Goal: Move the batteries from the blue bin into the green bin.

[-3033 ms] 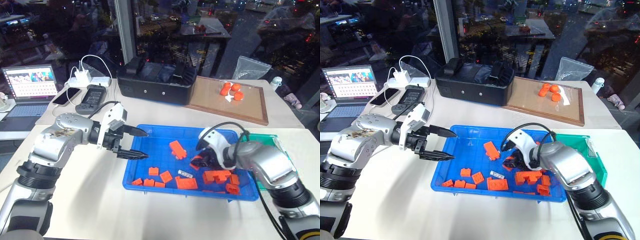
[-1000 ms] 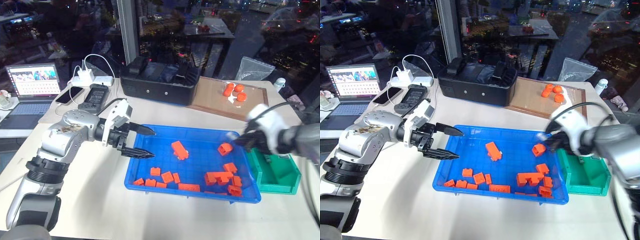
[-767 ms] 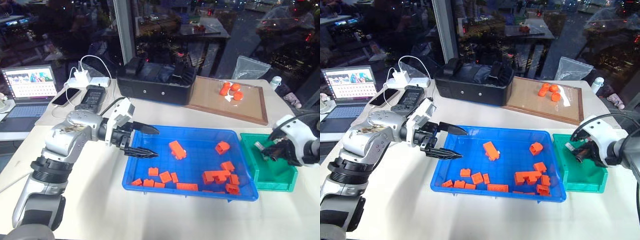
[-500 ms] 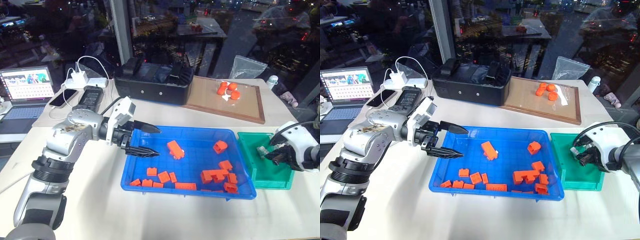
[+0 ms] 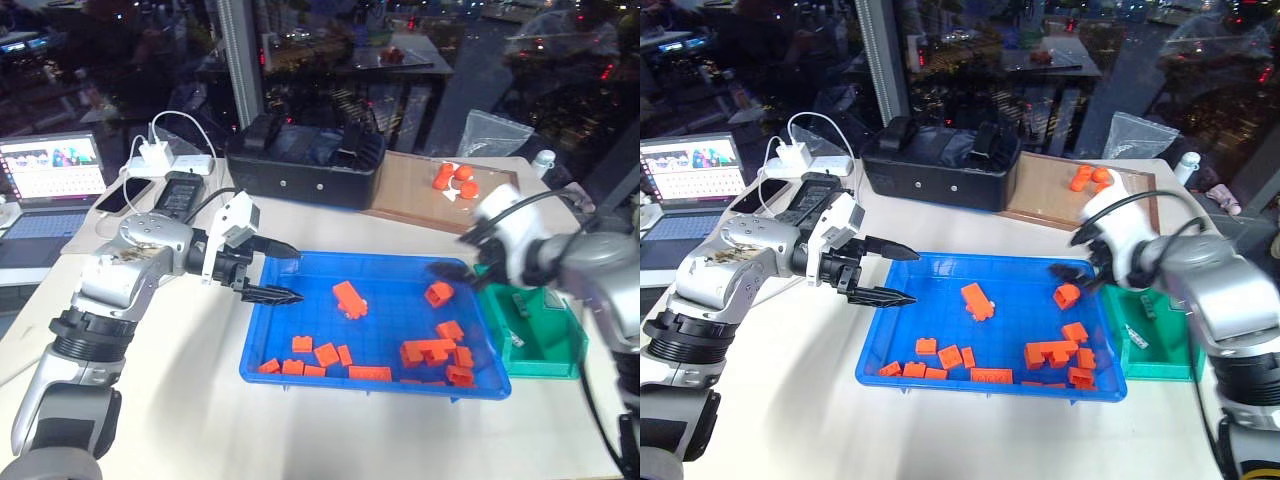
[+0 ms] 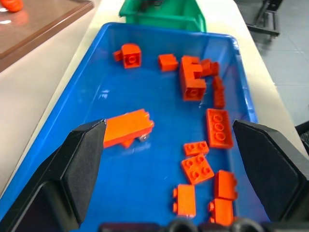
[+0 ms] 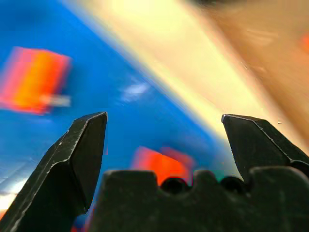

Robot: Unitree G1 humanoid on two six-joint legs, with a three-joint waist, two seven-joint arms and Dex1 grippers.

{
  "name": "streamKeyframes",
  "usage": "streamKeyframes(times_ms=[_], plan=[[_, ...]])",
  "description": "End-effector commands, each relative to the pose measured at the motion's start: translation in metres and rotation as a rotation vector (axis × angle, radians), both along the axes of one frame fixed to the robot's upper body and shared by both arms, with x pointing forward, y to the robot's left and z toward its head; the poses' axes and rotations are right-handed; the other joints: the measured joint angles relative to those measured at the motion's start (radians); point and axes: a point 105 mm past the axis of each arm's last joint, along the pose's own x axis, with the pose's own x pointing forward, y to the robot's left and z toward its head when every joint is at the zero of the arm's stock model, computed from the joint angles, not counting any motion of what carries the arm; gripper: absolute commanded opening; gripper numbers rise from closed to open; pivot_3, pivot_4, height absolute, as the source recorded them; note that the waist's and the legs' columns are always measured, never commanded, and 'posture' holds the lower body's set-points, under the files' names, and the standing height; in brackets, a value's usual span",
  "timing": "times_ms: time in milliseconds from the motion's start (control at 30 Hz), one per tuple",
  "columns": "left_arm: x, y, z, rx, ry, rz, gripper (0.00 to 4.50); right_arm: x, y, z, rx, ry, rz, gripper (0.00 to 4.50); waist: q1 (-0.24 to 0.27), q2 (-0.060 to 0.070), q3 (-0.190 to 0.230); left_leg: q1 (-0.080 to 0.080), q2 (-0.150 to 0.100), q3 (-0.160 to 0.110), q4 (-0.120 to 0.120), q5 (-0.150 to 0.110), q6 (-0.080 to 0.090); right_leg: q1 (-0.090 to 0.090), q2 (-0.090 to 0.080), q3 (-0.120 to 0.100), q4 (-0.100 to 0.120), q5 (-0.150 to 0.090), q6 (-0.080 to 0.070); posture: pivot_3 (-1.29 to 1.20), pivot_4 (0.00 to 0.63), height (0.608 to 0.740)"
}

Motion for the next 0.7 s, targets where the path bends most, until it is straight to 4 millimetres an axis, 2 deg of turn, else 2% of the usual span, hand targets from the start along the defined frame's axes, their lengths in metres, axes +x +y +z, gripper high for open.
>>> streamKeyframes(times_ms=[33, 167, 433, 533, 567, 633, 700], plan=[[-0.01, 0.0, 0.011, -0.011, -0.041, -0.037, 4.5, -0.003, 0.031, -0.018, -0.007, 0.014, 0.051, 4.43, 0.007, 0.0, 0.0, -0.001, 0.0, 0.0, 0.0, 0.0, 0.0, 0.0, -0.001, 0.0, 0.0, 0.0, 0.0, 0.0, 0.15, 0.738], [-0.01, 0.006, 0.007, 0.021, -0.044, -0.003, 4.5, 0.002, 0.058, -0.036, 0.019, 0.03, 0.058, 4.43, 0.006, 0.0, 0.0, -0.001, -0.001, 0.0, 0.002, 0.0, 0.0, 0.0, -0.001, 0.0, 0.0, 0.0, 0.001, 0.0, 0.15, 0.738], [-0.017, 0.01, 0.008, 0.031, -0.039, 0.003, 4.5, 0.008, 0.079, -0.052, 0.041, 0.035, 0.07, 4.43, 0.0, 0.0, 0.0, 0.0, 0.0, 0.001, 0.002, 0.0, 0.0, 0.0, -0.001, 0.0, 0.001, 0.0, 0.0, 0.0, 0.15, 0.738], [-0.018, 0.009, 0.007, 0.031, -0.038, 0.004, 4.5, 0.011, 0.08, -0.056, 0.043, 0.037, 0.061, 4.43, -0.003, 0.0, 0.0, 0.0, 0.0, 0.001, 0.001, 0.0, 0.0, 0.0, 0.0, -0.001, 0.002, 0.0, 0.0, 0.0, 0.15, 0.738], [-0.018, 0.009, 0.007, 0.031, -0.038, 0.004, 4.5, 0.014, 0.077, -0.057, 0.035, 0.03, 0.049, 3.93, -0.003, 0.0, 0.0, 0.0, 0.0, 0.001, 0.001, 0.0, 0.0, 0.0, 0.0, -0.001, 0.001, 0.0, 0.0, 0.0, 0.15, 0.738], [-0.018, 0.009, 0.007, 0.031, -0.038, 0.005, 4.5, 0.016, 0.075, -0.056, 0.036, 0.023, 0.044, 3.49, -0.002, 0.0, 0.0, 0.0, 0.0, 0.001, 0.002, 0.0, 0.0, 0.0, 0.0, -0.001, 0.001, 0.0, 0.0, 0.0, 0.15, 0.738], [-0.017, 0.01, 0.007, 0.033, -0.037, 0.006, 4.5, 0.016, 0.075, -0.049, 0.057, 0.014, 0.051, 2.74, -0.003, 0.0, 0.0, 0.0, 0.0, 0.002, 0.002, 0.0, 0.0, 0.0, 0.0, -0.001, 0.001, 0.0, 0.0, 0.0, 0.15, 0.738]])
